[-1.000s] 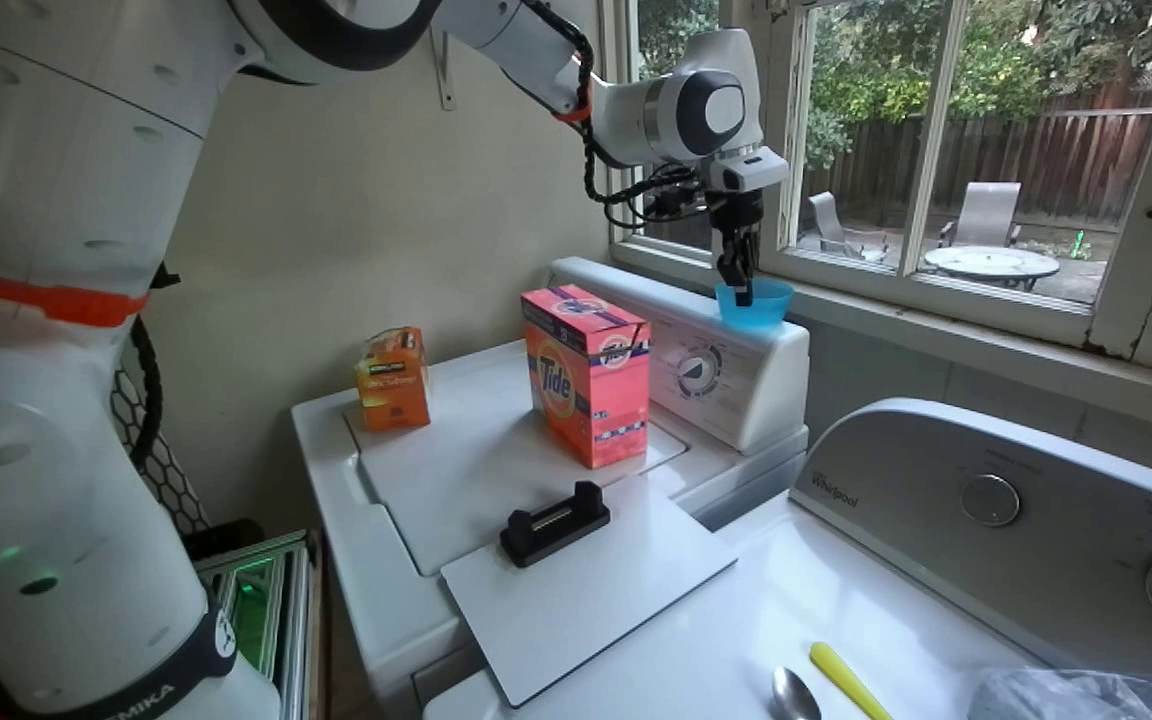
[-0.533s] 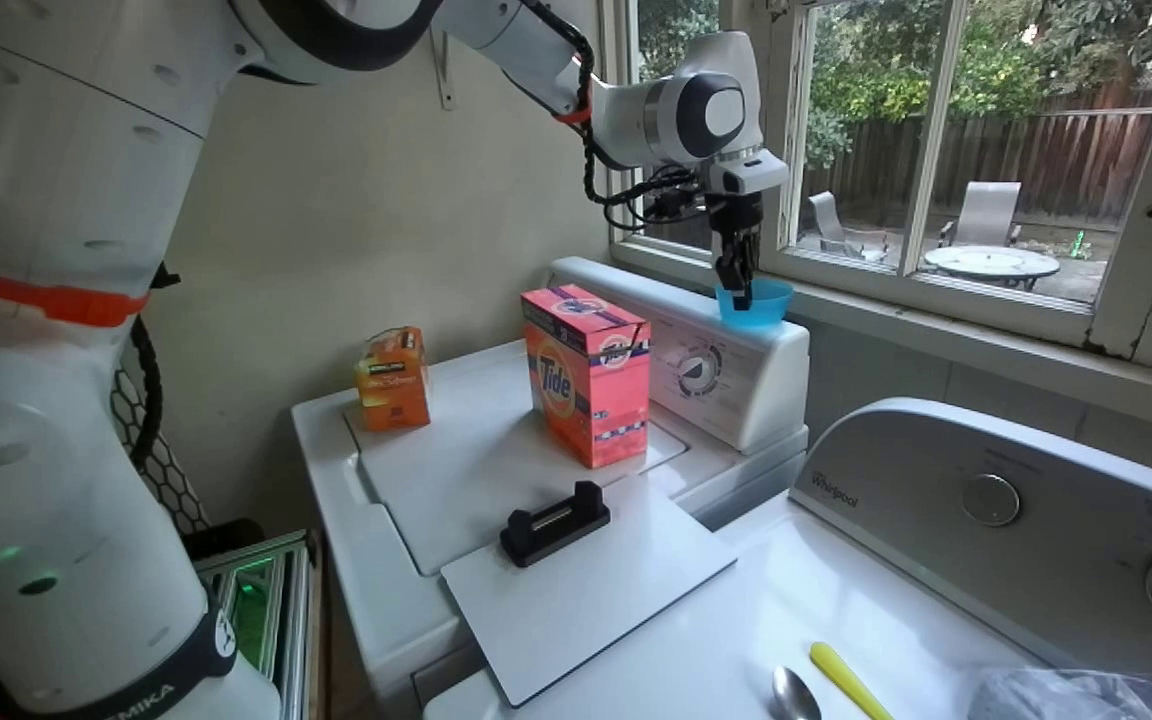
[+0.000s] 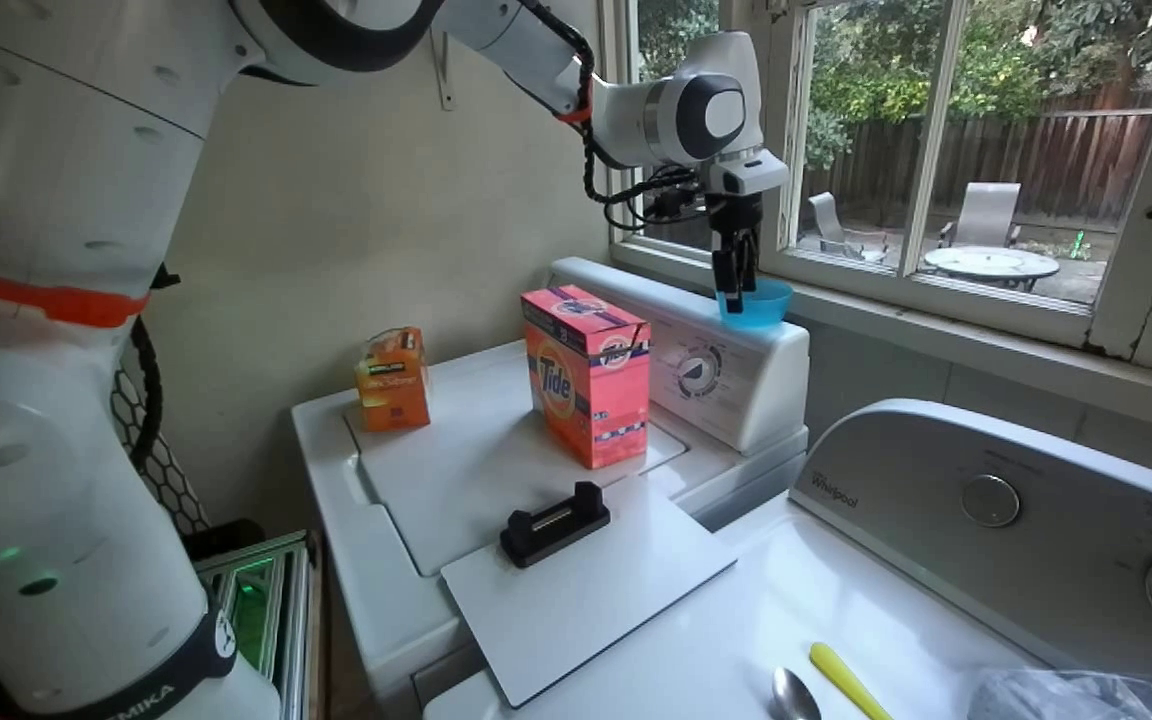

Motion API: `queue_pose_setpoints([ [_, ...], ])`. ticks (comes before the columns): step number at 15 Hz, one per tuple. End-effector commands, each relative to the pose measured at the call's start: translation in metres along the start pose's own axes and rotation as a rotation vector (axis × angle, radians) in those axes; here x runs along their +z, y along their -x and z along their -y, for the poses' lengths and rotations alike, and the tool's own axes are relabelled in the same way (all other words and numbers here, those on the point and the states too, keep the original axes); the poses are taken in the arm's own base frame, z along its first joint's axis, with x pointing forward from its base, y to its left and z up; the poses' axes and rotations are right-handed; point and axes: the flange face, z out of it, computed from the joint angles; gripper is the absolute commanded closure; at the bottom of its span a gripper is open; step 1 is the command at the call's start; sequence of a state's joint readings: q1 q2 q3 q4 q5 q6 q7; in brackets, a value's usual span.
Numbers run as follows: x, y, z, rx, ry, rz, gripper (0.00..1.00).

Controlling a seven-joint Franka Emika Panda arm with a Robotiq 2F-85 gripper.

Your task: Take the blue cup off of the box and put it on the washing machine

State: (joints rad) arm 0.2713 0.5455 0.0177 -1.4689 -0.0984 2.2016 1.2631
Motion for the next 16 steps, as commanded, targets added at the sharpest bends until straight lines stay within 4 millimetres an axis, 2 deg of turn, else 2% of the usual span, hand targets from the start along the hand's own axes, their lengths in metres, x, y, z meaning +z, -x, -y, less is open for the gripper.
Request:
queue_pose_setpoints([
  [1, -0.024, -0.004, 0.000, -0.005, -0.025, 0.008, 0.00],
  [3, -0.051, -0.011, -0.002, -0.004, -0.041, 0.027, 0.00],
  [5, -0.090, -0.019, -0.007, -0.054, -0.105, 0.082, 0.00],
  [8, -0.149, -0.034, -0.025, -0.250, -0.186, 0.085, 0.00],
  [11, -0.200, -0.050, -0.046, -0.418, -0.235, 0.088, 0.00],
  [14, -0.230, -0.059, -0.065, -0.584, -0.244, 0.102, 0.00],
  [15, -0.223, -0.061, -0.052, -0.495, -0.236, 0.066, 0.00],
  [16, -0.231, -0.063, -0.057, -0.533, -0.240, 0.068, 0.00],
])
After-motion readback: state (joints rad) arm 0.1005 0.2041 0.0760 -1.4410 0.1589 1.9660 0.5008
